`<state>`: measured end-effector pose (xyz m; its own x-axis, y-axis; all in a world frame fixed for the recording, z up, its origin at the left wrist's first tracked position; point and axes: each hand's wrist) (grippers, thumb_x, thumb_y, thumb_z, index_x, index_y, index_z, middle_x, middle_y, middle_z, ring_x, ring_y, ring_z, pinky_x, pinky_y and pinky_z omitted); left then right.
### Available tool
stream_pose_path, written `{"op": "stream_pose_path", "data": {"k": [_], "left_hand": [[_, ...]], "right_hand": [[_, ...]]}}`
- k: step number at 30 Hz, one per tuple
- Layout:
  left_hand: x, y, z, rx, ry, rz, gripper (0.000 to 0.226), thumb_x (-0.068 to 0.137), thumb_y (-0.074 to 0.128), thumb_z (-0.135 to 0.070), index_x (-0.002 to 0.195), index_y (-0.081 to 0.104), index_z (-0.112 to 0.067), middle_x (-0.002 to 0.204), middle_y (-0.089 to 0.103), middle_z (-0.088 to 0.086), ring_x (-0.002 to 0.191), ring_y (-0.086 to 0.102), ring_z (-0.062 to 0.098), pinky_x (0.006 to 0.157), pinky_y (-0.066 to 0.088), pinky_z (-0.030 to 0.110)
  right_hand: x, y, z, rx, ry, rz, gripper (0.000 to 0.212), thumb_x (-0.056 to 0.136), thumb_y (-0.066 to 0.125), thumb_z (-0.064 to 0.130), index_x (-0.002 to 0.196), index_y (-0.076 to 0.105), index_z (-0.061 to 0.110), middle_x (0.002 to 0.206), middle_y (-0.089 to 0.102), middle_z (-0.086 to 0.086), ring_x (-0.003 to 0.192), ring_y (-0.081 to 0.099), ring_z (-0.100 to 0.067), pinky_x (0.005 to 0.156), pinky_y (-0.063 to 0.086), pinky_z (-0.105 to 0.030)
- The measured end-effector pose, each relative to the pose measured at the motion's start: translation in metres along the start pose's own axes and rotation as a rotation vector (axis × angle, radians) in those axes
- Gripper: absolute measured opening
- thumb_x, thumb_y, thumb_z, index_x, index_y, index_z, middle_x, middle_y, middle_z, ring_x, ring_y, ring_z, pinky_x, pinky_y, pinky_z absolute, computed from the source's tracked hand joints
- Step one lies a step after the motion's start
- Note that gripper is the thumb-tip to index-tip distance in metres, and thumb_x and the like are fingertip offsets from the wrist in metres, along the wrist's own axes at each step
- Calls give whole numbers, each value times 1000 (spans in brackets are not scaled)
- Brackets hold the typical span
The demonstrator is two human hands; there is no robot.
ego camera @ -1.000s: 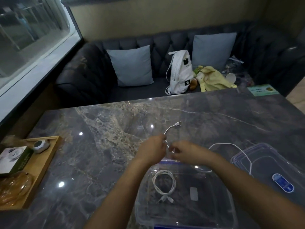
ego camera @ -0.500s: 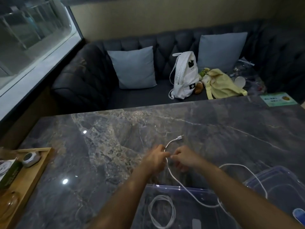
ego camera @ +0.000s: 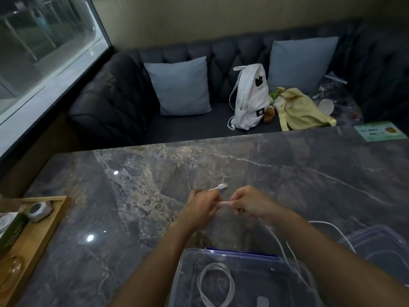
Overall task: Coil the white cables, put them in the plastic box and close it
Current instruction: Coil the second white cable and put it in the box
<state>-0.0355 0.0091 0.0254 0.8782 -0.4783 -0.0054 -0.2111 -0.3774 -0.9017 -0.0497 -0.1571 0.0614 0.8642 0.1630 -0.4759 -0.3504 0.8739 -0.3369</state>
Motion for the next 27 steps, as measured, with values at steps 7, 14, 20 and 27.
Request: {"op": "stream_pose_path", "data": {"k": [7,14,20,27], "left_hand": [[-8,-45,-34,-348,-64,5,29,92,52,-33,72,56,-12,60,47,-4,55,44,10,54,36,24],[-31,-89,-43,-1253,-301,73,37,91,48,-34,57,43,-21,41,26,-12,35,18,4,34,17,15],[-54,-112,-39,-1610,-132,304,31,88,45,-38,66,51,-18,46,22,-10,39,12,6,35,14,17],[-76,-130,-48,-1796,-3,295,29,72,75,-30,60,52,-17,47,18,-8,36,13,7,34,13,17]], "right_hand": [[-28,-37,24,-44,-233,-189,12,80,66,10,69,65,8,48,54,2,28,39,0,30,28,-14],[-63,-64,46,-53,-384,-289,9,79,68,15,73,68,21,49,59,7,34,45,3,32,32,-12],[-76,-67,50,-118,-587,-617,16,80,66,9,95,72,11,86,69,-2,75,61,-10,66,44,-14],[-86,-61,51,-406,-848,-898,28,78,62,-7,102,70,7,84,69,-17,72,63,-28,62,37,-21]]}}
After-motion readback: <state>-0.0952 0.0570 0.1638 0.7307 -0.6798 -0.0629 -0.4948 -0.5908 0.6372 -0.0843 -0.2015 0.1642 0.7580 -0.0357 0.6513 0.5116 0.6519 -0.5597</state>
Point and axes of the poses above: each hand's wrist, its own x-axis towards the middle knuckle, its own y-axis out of the palm, z = x × y
